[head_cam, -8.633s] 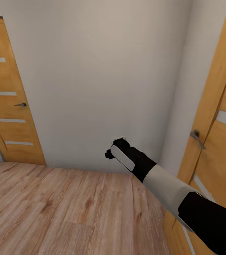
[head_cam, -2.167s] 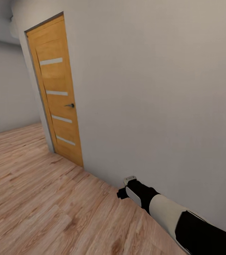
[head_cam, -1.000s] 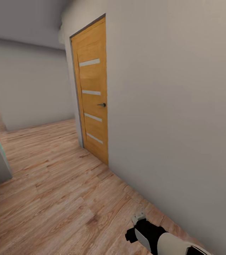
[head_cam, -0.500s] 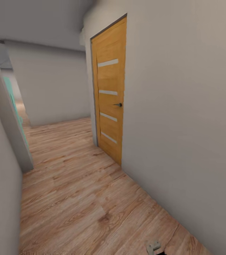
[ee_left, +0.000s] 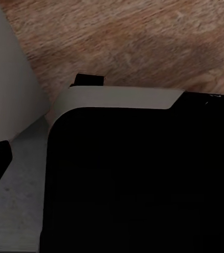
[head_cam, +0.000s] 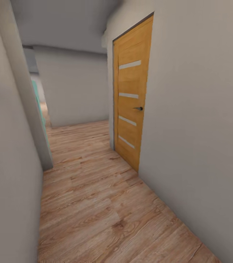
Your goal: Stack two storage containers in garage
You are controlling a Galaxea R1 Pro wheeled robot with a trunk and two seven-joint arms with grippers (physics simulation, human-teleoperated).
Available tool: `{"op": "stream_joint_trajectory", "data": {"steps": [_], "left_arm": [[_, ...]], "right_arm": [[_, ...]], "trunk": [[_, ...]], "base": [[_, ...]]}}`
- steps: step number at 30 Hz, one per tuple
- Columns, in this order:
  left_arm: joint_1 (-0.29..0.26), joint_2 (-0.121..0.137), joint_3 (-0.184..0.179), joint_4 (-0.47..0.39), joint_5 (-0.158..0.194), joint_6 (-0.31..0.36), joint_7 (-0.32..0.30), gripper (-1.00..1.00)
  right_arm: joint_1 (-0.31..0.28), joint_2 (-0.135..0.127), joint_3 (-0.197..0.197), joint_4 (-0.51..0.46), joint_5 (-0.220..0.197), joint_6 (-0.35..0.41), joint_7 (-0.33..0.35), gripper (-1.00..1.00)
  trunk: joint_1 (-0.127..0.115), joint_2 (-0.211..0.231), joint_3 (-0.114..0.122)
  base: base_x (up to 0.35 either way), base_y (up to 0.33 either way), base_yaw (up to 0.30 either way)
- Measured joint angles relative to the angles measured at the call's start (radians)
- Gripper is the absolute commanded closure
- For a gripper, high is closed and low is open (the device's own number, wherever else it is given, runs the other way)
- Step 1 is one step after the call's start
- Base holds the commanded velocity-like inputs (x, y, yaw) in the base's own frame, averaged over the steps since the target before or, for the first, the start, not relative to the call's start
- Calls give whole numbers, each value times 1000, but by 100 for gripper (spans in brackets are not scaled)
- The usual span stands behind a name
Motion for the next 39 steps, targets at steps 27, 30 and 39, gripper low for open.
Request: {"op": "stream_joint_trajectory", "data": {"steps": [27,30,39], "left_arm": [[0,0,-1,0,-1,0,3,-100],[0,0,-1,1,-1,0,3,-100],[0,1,-1,0,-1,0,3,-100]], "right_arm": [[29,-33,0,1,-1,-27,22,-100],[29,-32,0,1,0,-27,22,-100],[29,-32,0,1,-1,-27,22,-100]], "trunk": [[0,0,0],[0,0,0],[0,0,0]], "base": [[67,-48,119],[244,-173,0],[240,-160,0]]}}
